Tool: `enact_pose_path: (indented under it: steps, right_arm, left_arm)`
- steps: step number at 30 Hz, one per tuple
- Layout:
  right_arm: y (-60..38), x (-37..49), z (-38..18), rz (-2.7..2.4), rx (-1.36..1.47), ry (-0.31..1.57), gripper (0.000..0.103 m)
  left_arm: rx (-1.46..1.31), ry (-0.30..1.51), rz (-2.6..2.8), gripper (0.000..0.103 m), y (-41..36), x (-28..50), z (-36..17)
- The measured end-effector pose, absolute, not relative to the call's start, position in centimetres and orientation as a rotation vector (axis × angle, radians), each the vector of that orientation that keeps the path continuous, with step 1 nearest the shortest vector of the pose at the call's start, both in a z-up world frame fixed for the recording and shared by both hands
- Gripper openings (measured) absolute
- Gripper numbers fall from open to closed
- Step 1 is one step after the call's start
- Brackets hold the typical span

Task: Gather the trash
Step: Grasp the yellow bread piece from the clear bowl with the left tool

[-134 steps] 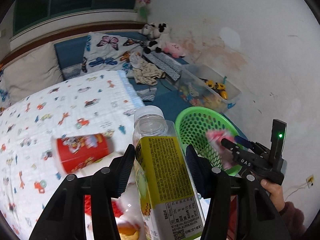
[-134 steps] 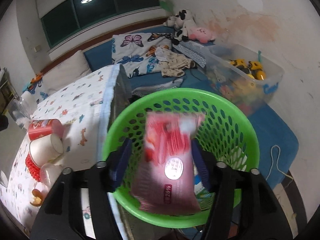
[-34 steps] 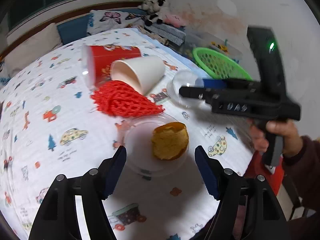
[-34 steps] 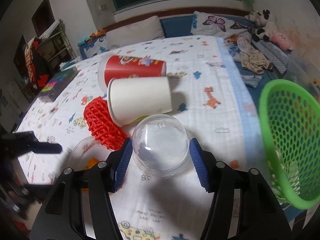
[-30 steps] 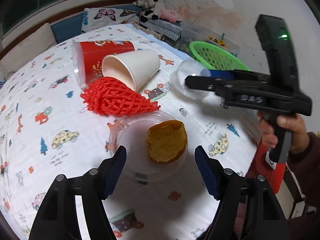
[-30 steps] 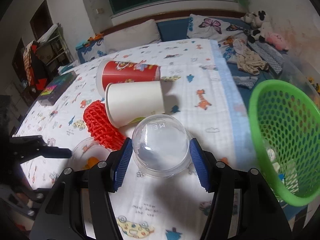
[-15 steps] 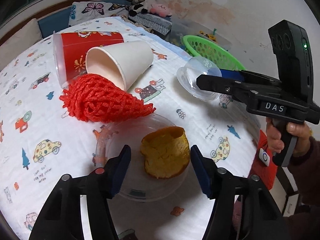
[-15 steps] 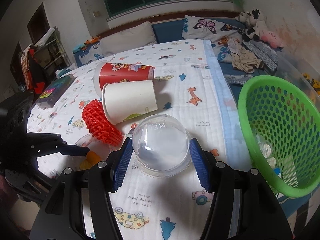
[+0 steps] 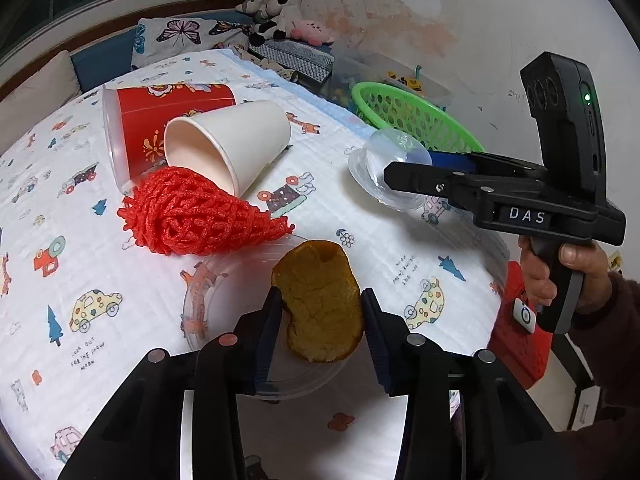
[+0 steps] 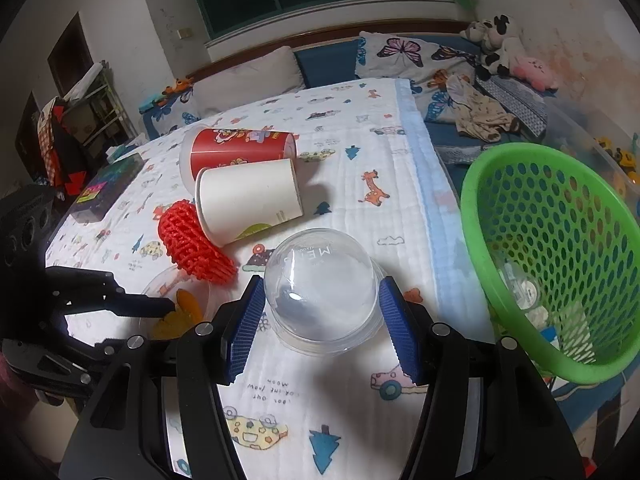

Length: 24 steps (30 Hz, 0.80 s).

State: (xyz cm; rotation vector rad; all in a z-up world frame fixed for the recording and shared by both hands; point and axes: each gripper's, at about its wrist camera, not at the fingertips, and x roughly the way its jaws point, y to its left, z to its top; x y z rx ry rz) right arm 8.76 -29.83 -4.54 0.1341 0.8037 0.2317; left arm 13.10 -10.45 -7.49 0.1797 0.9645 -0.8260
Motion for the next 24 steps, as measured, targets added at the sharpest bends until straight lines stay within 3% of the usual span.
enact_pose_path:
  steps: [24]
  right_arm:
    - [-31.1,7.9,-4.1,0.206,0.161,0.785,0.059]
  left_arm:
    - [0.090,0.952,-0.780,0.036,-8.4,13.8,-5.8]
